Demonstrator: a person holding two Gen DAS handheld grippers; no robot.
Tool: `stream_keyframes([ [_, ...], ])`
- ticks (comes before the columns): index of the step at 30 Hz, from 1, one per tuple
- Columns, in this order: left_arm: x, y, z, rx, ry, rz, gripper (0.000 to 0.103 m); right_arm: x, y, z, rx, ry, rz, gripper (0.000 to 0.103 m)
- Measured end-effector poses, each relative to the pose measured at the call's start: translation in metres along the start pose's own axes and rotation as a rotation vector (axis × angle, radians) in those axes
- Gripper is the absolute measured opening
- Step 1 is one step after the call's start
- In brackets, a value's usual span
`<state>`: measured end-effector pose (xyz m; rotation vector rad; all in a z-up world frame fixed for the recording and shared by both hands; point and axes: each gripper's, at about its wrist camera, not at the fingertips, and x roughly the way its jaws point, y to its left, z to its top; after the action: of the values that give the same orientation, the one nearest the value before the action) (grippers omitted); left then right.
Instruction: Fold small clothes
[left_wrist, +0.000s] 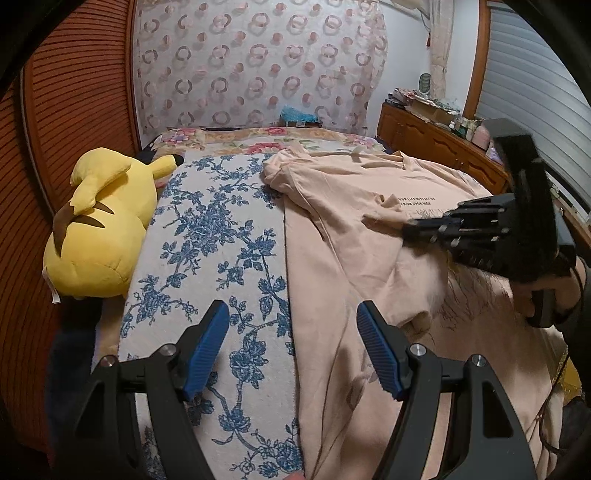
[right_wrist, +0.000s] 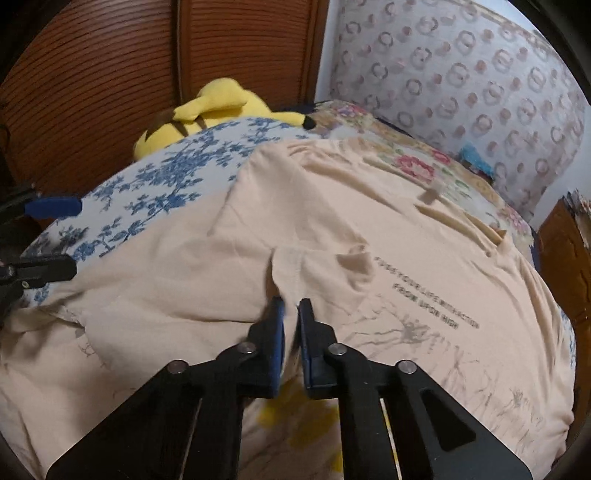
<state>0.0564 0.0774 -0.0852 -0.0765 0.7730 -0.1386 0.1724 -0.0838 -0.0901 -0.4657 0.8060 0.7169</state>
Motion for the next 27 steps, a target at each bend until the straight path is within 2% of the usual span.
stream_keyframes([
  [4,-0.001,-0.001,-0.003,-0.008,0.001,-0.005,0.072,-0.020,-0.021,-0.008,0.052,-0.042,-0.066,0.001],
  [7,-0.002,0.001,-0.004,-0.010,-0.001,-0.010,0.072,-0.033,-0.037,-0.017,0.104,-0.036,-0.115,0.002],
  [9,-0.003,0.000,-0.004,-0.011,-0.001,-0.009,0.072,-0.039,-0.044,-0.021,0.119,-0.033,-0.151,0.008],
  [10,-0.003,0.000,-0.004,-0.010,-0.001,-0.011,0.072,-0.041,-0.046,-0.022,0.122,-0.032,-0.166,0.020],
  [11,-0.003,0.001,-0.004,-0.010,-0.002,-0.011,0.072,-0.042,-0.048,-0.024,0.127,-0.032,-0.171,0.025],
  [13,-0.003,0.000,-0.002,-0.003,-0.002,-0.008,0.072,-0.046,-0.053,-0.026,0.143,-0.040,-0.161,0.027],
  [17,-0.001,-0.008,0.010,0.031,-0.012,-0.011,0.072,-0.053,-0.066,-0.032,0.172,-0.054,-0.173,0.046],
  [22,0.008,-0.017,0.036,0.067,-0.012,-0.046,0.072,-0.056,-0.092,-0.045,0.180,-0.022,-0.191,0.051],
  [27,0.031,-0.018,0.063,0.077,0.009,-0.096,0.061,-0.060,-0.116,-0.065,0.197,0.008,-0.208,0.051],
])
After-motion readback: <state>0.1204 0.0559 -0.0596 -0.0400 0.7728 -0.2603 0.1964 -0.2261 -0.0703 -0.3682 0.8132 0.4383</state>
